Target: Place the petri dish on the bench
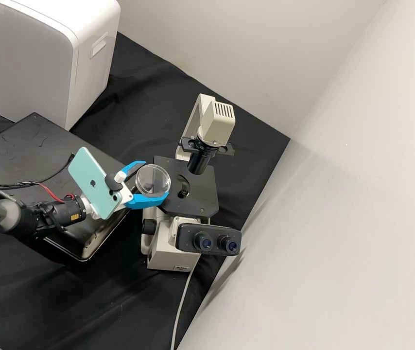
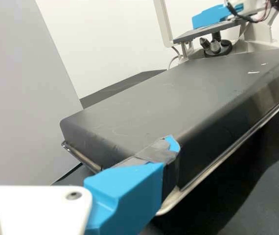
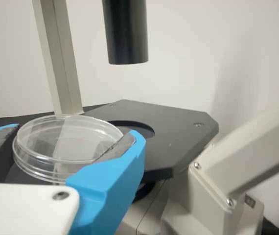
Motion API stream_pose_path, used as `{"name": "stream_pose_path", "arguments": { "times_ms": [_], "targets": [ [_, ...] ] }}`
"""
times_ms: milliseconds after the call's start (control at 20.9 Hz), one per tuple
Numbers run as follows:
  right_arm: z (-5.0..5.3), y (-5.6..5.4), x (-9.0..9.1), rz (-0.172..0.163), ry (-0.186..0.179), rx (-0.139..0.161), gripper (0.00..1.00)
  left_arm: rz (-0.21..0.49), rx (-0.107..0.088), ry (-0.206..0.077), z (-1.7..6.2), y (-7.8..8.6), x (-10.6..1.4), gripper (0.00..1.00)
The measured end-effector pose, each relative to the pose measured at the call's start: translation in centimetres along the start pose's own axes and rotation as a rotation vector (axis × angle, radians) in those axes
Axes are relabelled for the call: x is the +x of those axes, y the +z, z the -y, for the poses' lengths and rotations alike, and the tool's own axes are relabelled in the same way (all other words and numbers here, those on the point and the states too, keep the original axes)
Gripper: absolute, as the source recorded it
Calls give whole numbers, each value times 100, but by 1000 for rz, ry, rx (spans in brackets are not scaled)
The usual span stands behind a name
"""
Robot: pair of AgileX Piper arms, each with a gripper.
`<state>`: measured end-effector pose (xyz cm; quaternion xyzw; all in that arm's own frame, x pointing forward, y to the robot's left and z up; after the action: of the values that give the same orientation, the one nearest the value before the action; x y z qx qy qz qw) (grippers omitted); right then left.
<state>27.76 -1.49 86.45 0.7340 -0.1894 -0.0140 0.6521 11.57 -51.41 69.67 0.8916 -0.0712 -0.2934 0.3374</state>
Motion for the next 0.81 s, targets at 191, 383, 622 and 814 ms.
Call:
{"name": "stream_pose_path", "arguments": {
  "times_ms": [191,383,622,814],
  "targets": [
    [-15,-36,-175,-39,0,13,0,0,0,0,0,0,0,100],
    [62,-111,-354,-90,-39,7,0,-2,-1,0,0,-2,0,100],
    [89,-358,-631,-267,-20,-11,0,0,5,-12,21,9,4,100],
    [146,-512,-836,-386,-31,-39,0,14,11,-19,37,35,2,100]
  ]
}}
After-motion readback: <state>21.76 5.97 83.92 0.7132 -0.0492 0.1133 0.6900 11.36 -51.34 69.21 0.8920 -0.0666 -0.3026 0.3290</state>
